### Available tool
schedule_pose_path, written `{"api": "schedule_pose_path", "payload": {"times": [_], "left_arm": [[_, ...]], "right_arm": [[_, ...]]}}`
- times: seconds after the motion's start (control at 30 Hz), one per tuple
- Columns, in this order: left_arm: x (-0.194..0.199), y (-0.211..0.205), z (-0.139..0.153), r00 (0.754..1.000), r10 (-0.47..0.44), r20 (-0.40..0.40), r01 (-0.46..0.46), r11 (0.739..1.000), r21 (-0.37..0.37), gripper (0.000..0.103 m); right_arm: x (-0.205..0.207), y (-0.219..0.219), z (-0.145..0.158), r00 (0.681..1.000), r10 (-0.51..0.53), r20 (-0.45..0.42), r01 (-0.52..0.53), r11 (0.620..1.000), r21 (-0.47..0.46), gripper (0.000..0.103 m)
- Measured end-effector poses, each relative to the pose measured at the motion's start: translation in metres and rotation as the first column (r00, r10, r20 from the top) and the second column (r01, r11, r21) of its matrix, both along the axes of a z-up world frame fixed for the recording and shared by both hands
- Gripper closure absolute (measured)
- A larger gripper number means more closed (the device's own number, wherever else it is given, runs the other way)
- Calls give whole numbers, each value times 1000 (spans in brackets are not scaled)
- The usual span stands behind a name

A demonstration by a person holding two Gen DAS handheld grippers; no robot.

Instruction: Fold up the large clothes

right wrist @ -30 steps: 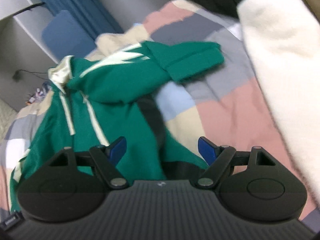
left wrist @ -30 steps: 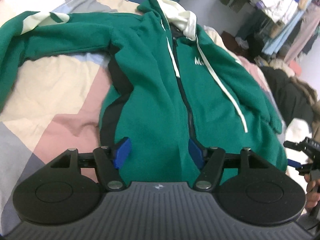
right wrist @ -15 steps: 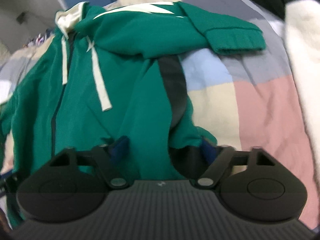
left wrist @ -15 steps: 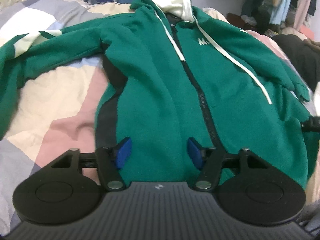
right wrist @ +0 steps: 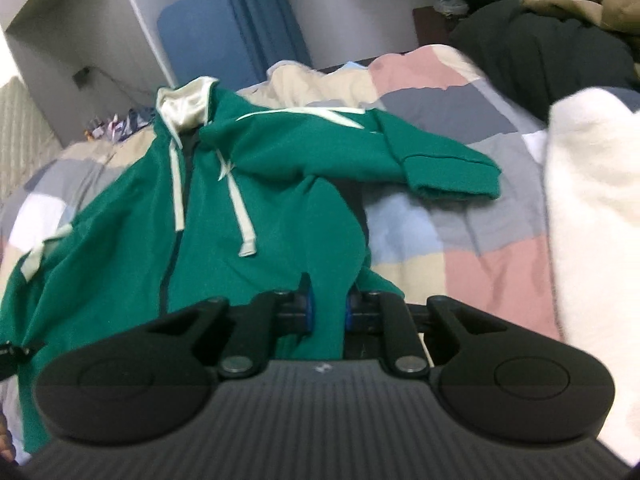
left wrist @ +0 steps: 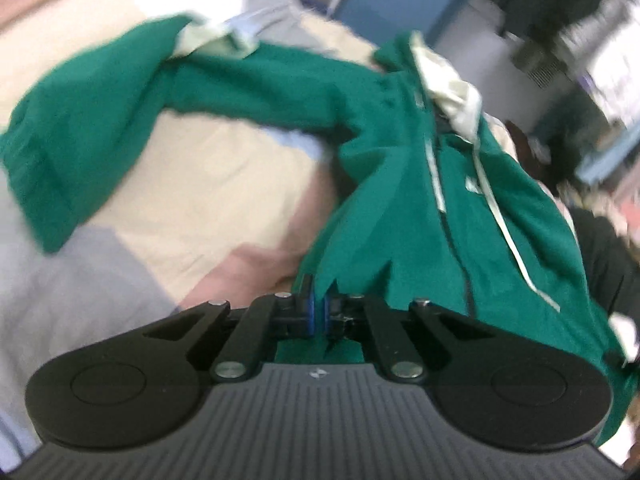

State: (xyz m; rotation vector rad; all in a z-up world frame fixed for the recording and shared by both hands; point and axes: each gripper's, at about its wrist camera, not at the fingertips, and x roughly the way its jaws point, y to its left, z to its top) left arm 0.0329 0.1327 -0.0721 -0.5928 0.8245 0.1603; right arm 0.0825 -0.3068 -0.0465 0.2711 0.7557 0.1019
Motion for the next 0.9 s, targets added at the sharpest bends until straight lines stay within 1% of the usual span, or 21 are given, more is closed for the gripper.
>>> {"api": "schedule_pose_path", "payload": {"times": [0.03, 0.1, 0.13, 0.17, 0.2, 0.27, 0.3, 0.33, 0.4, 0.43, 0.47, 0.5, 0.53, 0.57, 0.6, 0.67, 0.7, 0.8, 0.83, 0.9], "left_arm": [[2, 8, -6, 1000, 18, -23, -18, 999, -34, 98], [6, 15, -16, 998, 38, -58, -43, 997, -71, 98], [9, 17, -21, 996, 45, -82, -50, 996, -71, 98], [14, 16, -27, 993, 46, -112, -52, 997, -54, 98], [17, 15, -32, 990, 44, -131, -49, 998, -41, 97], [20, 14, -38, 987, 47, -151, -53, 998, -34, 97], [21, 13, -38, 987, 47, -152, -52, 998, -28, 97], [20, 10, -37, 988, 43, -149, -46, 999, -16, 96], [17, 7, -33, 991, 33, -132, -34, 999, -1, 95], [16, 5, -30, 992, 32, -124, -32, 999, 4, 94], [14, 4, -28, 992, 31, -119, -31, 999, 8, 90], [13, 3, -27, 992, 33, -120, -32, 999, 13, 86], [14, 2, -26, 991, 37, -125, -34, 999, 20, 71], [15, 2, -23, 992, 37, -124, -34, 999, 23, 54], [13, 1, -22, 993, 35, -114, -32, 999, 26, 50], [12, -2, -17, 995, 31, -96, -27, 999, 44, 48], [11, -3, -15, 995, 29, -91, -24, 998, 51, 47], [12, -5, -11, 997, 18, -71, -14, 998, 56, 45], [13, -5, -10, 998, 20, -68, -16, 998, 62, 45], [14, -6, -7, 998, 19, -53, -15, 997, 75, 45]], "right_arm": [[3, -4, -2, 1000, -10, -17, 11, 1000, 4, 87], [12, -8, -11, 997, -18, -72, 18, 1000, 5, 87], [17, -10, -17, 994, -17, -107, 19, 1000, 10, 87], [21, -11, -24, 990, -16, -142, 19, 1000, 18, 87], [27, -12, -34, 980, -7, -197, 13, 1000, 28, 87], [33, -11, -49, 962, 4, -273, 9, 999, 45, 85], [35, -10, -53, 957, 4, -289, 9, 999, 42, 83], [36, -9, -53, 958, 12, -287, -2, 999, 33, 82], [36, -4, -48, 964, 18, -265, -19, 1000, -2, 72], [35, -2, -45, 967, 16, -254, -21, 1000, -15, 69], [35, -1, -43, 969, 12, -248, -18, 1000, -21, 62], [35, -1, -41, 971, 5, -237, -12, 1000, -28, 53], [33, -3, -39, 975, -4, -222, -4, 999, -35, 46], [34, -7, -38, 979, -13, -205, 5, 999, -40, 30], [35, -10, -36, 981, -19, -192, 11, 999, -43, 20], [39, -18, -36, 985, -26, -173, 24, 1000, -15, 19], [44, -20, -38, 983, -22, -185, 24, 1000, 9, 19], [64, -20, -54, 967, 24, -255, -6, 997, 74, 19], [67, -16, -57, 965, 24, -262, -9, 998, 59, 19], [72, -5, -60, 964, 30, -263, -32, 999, -1, 18]]}}
